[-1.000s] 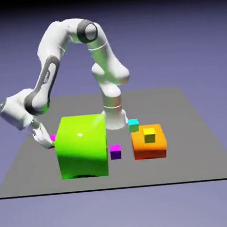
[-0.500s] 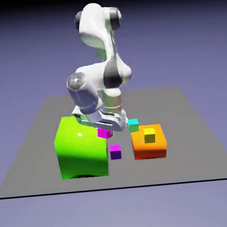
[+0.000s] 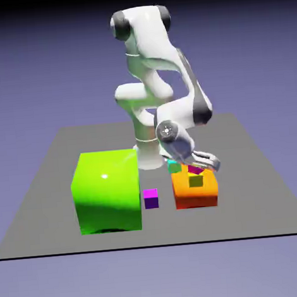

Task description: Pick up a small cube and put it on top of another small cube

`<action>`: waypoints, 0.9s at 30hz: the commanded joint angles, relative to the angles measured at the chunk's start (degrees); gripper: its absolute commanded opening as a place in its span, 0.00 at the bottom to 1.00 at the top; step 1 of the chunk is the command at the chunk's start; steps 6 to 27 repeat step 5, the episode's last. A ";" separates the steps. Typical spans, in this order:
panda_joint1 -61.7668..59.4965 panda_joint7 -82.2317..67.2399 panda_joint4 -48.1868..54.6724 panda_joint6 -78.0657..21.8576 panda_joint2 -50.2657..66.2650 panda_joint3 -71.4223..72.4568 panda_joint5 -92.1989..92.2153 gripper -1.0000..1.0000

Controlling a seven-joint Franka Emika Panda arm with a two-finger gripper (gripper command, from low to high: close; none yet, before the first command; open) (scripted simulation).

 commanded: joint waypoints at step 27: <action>-2.05 1.48 6.39 -10.04 -3.38 -1.66 -2.19 1.00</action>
